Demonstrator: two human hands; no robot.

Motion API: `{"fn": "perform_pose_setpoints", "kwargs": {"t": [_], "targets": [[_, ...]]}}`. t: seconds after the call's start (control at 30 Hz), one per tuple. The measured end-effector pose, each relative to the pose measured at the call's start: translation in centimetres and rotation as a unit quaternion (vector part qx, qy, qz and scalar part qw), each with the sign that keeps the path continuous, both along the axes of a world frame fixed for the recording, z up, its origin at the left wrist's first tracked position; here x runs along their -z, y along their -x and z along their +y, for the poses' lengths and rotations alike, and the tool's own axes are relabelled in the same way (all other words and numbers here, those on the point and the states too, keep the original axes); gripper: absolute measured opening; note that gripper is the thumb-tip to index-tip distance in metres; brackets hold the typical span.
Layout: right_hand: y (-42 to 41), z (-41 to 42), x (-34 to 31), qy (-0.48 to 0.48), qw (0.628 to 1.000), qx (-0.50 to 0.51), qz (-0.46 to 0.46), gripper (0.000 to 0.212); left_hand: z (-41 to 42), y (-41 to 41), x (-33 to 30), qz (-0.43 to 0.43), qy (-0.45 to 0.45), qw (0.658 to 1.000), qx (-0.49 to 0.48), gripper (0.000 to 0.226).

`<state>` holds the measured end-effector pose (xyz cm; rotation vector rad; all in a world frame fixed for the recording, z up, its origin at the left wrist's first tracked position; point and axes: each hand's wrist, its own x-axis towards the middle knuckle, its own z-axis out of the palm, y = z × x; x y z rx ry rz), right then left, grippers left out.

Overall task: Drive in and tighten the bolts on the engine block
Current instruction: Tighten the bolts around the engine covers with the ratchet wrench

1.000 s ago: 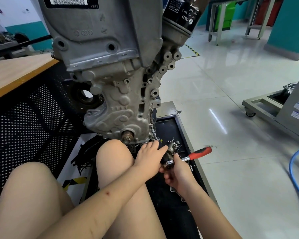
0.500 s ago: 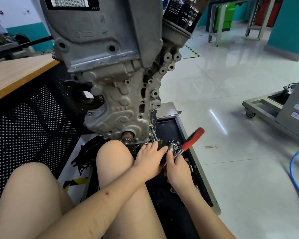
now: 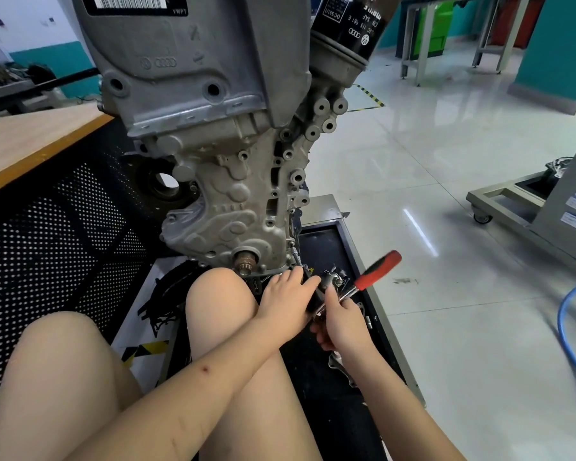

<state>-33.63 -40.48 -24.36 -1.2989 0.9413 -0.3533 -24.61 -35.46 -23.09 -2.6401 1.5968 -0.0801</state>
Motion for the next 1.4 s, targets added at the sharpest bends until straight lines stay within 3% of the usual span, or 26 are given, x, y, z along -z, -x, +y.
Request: {"fn": "perform_pose_setpoints", "kwargs": {"t": [0.23,0.37,0.5,0.6,0.73,0.83,0.97,1.1,1.27,1.33,1.4], "targets": [[-0.1,0.0,-0.5,-0.292,0.954,0.04,-0.06,0.054,0.1,0.2,-0.4,-0.001,-0.014,1.0,0.003,0.062],[-0.1,0.0,-0.5,-0.306,0.949,0.053,-0.061,0.052,-0.1,0.2,-0.2,-0.002,-0.024,1.0,0.013,0.064],[-0.2,0.1,-0.1,-0.198,0.979,0.038,-0.023,0.054,-0.1,0.3,-0.1,0.0,-0.024,1.0,0.007,0.062],[-0.1,0.2,0.2,-0.01,1.0,0.022,0.007,0.045,-0.1,0.2,-0.1,0.004,-0.012,1.0,0.011,0.058],[0.0,0.5,0.3,0.232,0.97,-0.041,0.058,0.028,0.0,0.2,0.1,0.009,-0.015,1.0,0.013,0.048],[0.0,0.7,0.2,0.256,0.962,-0.055,0.075,0.029,0.1,0.1,0.3,0.01,-0.018,1.0,0.014,0.044],[-0.1,0.3,0.3,0.186,0.981,-0.044,0.038,0.025,0.0,0.1,0.3,0.01,-0.007,1.0,0.005,0.05],[-0.2,-0.1,0.1,-0.019,1.0,0.007,-0.002,0.039,-0.1,0.0,0.1,0.007,0.006,1.0,-0.005,0.058],[0.0,-0.2,-0.8,-0.306,0.947,0.055,-0.077,0.054,-0.1,0.2,-0.1,0.004,-0.012,1.0,0.003,0.064],[0.1,-0.2,-0.9,-0.351,0.928,0.07,-0.099,0.053,-0.1,0.3,-0.1,0.005,-0.017,1.0,0.01,0.064],[0.1,-0.2,-0.8,-0.34,0.933,0.072,-0.094,0.052,-0.2,0.3,-0.1,0.008,-0.024,1.0,0.01,0.064]]}}
